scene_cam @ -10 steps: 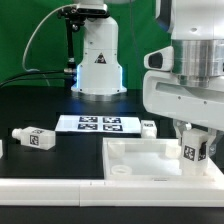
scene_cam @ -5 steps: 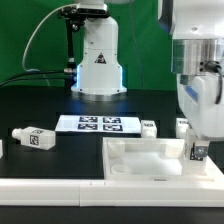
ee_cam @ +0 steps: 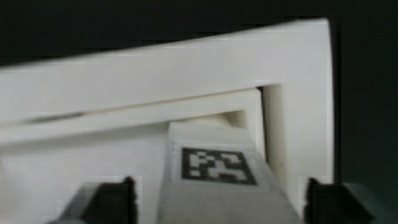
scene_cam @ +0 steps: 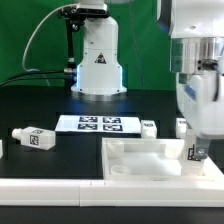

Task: Assemble one leg

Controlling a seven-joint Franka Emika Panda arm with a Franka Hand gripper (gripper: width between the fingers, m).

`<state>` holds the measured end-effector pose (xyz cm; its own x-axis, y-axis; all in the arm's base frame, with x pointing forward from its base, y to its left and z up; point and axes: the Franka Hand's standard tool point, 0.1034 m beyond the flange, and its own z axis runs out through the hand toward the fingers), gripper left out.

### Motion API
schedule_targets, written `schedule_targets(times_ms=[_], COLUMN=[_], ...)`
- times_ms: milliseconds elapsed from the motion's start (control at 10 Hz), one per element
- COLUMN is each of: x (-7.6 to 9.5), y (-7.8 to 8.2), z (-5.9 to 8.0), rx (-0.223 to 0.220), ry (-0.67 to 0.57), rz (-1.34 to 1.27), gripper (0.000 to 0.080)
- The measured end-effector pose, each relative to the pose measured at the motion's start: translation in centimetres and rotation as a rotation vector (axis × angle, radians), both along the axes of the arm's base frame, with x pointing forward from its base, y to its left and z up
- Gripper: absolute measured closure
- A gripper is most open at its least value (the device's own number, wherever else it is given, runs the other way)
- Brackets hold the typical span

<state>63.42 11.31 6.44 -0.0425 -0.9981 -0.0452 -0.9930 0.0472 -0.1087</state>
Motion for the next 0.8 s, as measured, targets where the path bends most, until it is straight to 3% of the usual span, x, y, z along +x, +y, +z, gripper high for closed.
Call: schedule_targets(times_ms=[100,200,300,600,800], x=[0.0,0.0,-0.3,-0.3,0.1], y=[0.0,0.1,0.2,0.3,0.8], z=[0.1,0.0,-0.1,0.2,3.1], rx=[-0.022,-0.041,-0.05,-0.052,-0.032], ry=[-0.009,-0.012,0.002,-0.002,-0.023], rz=[0.207,0.392,0.526,0.57,0.586], gripper=[0.0209,0.0209,0.0161,0.0152,0.0151])
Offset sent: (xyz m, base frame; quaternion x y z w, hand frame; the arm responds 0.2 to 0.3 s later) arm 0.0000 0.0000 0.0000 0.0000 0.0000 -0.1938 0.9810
